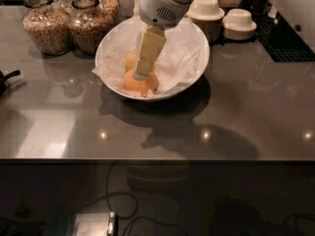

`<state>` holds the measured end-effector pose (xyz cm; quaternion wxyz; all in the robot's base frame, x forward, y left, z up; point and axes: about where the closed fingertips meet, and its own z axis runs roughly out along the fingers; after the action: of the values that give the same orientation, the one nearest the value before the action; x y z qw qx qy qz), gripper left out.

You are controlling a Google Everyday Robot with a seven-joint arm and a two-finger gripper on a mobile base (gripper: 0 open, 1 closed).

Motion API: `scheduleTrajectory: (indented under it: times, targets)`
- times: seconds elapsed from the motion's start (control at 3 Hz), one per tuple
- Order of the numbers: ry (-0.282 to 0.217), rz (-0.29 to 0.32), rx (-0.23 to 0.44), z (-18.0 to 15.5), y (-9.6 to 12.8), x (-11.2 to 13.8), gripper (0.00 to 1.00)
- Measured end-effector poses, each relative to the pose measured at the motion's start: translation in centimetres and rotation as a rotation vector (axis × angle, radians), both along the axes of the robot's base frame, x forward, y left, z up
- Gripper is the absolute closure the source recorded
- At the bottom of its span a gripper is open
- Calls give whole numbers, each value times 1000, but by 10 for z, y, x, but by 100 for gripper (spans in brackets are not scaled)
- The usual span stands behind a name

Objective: Pick orange from white bowl

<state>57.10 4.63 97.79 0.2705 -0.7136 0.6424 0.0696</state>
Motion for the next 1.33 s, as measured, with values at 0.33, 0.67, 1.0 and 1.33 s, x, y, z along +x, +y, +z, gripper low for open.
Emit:
scheduleTrajectory:
  times: [0.33,0.67,1.0,1.33]
  targets:
    - [-2,-178,38,-26,7,33,0]
    - [34,-342,60,-50,13,60,0]
    - [70,-406,87,-49,13,58,0]
    - [70,-407,87,-49,13,58,0]
